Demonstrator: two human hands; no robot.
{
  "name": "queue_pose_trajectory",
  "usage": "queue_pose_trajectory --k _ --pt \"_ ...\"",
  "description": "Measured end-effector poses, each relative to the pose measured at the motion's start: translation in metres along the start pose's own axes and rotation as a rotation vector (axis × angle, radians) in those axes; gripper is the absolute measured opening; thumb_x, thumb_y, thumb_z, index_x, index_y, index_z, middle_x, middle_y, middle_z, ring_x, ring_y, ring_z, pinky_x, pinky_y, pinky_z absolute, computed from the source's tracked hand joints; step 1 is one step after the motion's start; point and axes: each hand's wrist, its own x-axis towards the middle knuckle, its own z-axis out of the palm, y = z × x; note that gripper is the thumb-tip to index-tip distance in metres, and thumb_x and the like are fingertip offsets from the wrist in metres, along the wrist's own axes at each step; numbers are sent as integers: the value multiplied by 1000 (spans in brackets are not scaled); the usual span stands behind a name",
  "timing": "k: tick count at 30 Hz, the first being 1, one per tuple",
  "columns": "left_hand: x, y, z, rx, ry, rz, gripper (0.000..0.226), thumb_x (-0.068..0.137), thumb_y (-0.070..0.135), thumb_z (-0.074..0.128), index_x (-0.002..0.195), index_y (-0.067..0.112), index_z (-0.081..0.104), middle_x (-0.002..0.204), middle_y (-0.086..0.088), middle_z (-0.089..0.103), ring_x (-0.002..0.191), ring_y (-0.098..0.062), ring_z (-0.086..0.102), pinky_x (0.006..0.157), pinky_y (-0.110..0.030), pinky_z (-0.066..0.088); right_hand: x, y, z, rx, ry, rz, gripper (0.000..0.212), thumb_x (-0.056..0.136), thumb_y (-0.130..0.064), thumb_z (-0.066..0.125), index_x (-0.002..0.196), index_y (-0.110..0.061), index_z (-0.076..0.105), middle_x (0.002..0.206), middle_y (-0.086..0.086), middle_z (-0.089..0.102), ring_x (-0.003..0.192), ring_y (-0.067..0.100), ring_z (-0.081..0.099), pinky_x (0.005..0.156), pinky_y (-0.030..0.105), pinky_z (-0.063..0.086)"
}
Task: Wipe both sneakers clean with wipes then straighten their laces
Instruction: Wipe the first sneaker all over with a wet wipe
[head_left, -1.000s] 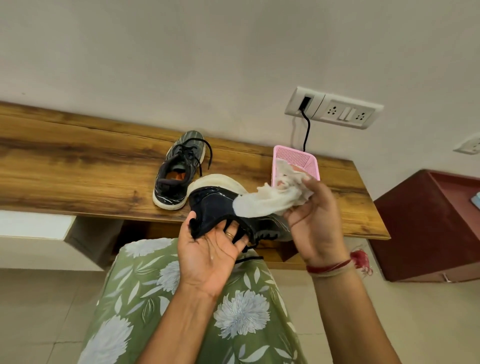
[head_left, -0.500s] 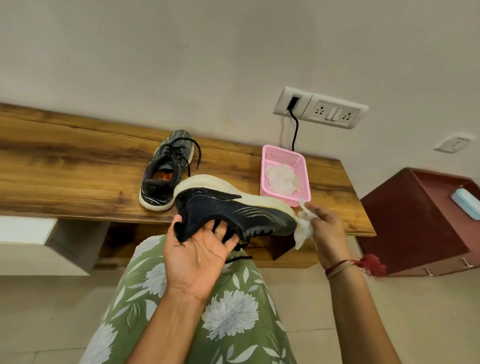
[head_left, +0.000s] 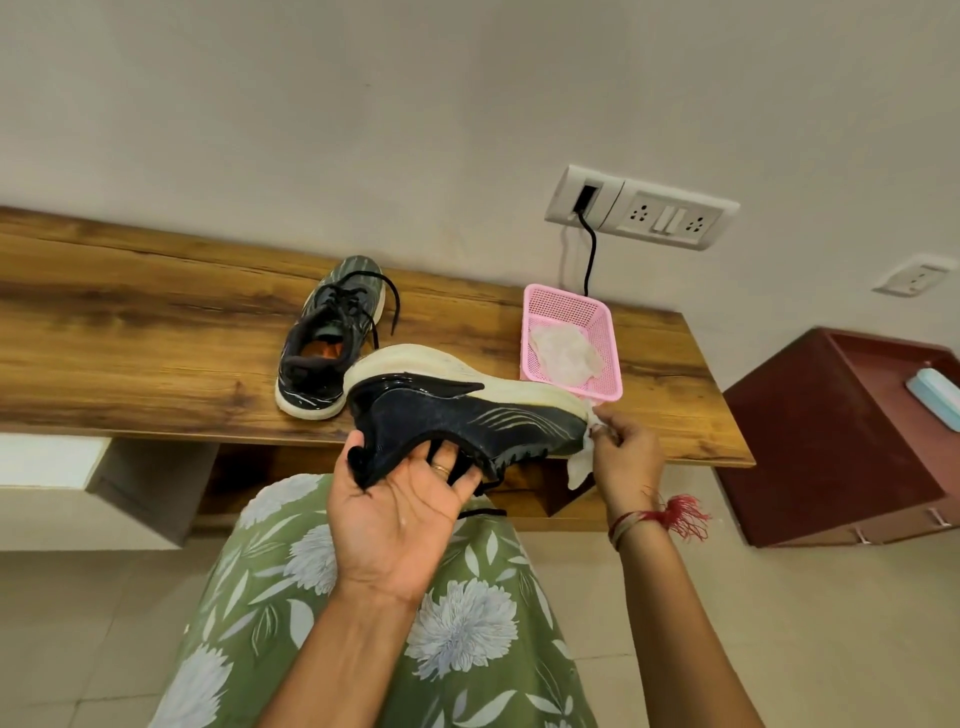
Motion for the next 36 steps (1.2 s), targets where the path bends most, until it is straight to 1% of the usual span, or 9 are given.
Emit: queue_pose_trajectory --k 5,10,13,16,20,23,29,32,36 --pt "-1 -5 1 35 -8 -31 54 97 43 29 139 16 48 133 -14 59 123 -34 55 97 -65 34 -8 -9 17 -59 25 -15 26 96 -9 46 114 -5 65 109 17 66 99 33 58 77 29 41" --pt "-2 -4 3 7 -31 -59 57 90 41 39 140 14 46 134 -17 56 122 -37 54 95 -66 36 -15 -17 22 -28 174 -85 28 97 -11 46 118 -6 63 112 15 65 102 31 58 81 31 43" --pt "-2 -2 6 -25 -38 -57 61 82 37 48 138 14 51 132 -17 58 119 -39 57 91 -67 38 -18 -24 24 -42 191 -145 29 97 -10 45 120 -6 62 116 14 64 106 30 57 83 28 42" --pt "-3 0 7 -32 -24 -40 55 85 38 44 132 13 57 130 -18 59 115 -39 59 87 -66 41 -24 -28 26 -80 220 -217 29 96 -7 45 120 -6 61 115 15 64 104 31 58 81 27 40" --pt "-3 3 9 -40 -38 -48 69 73 35 56 139 14 49 133 -19 57 119 -41 55 88 -68 38 -29 -38 29 -103 239 -257 31 95 -4 45 122 -6 60 115 17 64 103 33 59 83 33 44" --pt "-3 4 10 -35 -39 -42 72 71 33 58 139 13 49 133 -19 57 121 -41 54 89 -69 36 -34 -46 30 -97 262 -299 32 93 -2 45 122 -5 60 113 18 64 101 35 59 82 35 46" --pt "-3 4 9 -47 -27 -30 74 69 33 59 139 13 48 131 -18 58 118 -40 57 91 -69 34 -52 -53 42 -131 215 -433 41 85 9 49 122 -4 60 103 21 66 91 36 63 77 35 47" --pt "-2 5 7 -40 16 -20 63 81 36 48 139 12 47 130 -17 60 117 -39 58 101 -65 36 -61 -57 44 -171 146 -427 49 86 9 46 130 -11 53 99 17 67 89 35 61 74 36 43" --pt "-1 7 3 -32 33 -10 60 86 39 39 138 11 47 128 -17 61 116 -39 59 96 -65 39 -65 -63 42 -244 18 -437 50 87 9 43 129 -15 51 96 11 67 89 31 61 73 33 42"
